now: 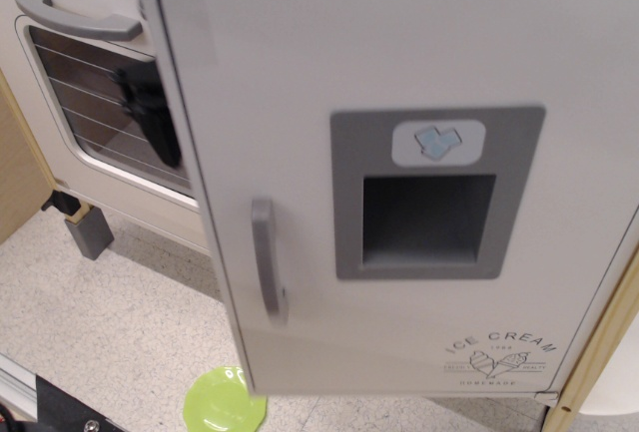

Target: Open fridge

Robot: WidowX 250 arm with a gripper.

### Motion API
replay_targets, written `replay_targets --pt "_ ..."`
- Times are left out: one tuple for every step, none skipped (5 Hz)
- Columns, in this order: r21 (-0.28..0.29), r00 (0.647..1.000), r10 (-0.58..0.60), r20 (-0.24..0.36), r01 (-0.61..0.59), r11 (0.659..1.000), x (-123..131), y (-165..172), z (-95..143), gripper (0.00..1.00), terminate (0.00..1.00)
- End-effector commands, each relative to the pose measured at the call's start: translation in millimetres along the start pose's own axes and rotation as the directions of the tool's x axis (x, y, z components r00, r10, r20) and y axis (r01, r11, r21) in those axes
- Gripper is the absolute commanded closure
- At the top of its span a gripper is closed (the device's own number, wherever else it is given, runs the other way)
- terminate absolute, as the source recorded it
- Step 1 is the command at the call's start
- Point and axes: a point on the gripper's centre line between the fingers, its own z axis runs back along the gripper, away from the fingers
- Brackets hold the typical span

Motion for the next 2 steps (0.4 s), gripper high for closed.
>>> replay_targets --pt "-0.014 0.989 -0.139 0.058 0.140 0.990 -53 -6 8 0.00 0.00" --pt "-0.024 0.978 -0.202 0.044 0.203 0.979 -84 -18 5 0.00 1.00"
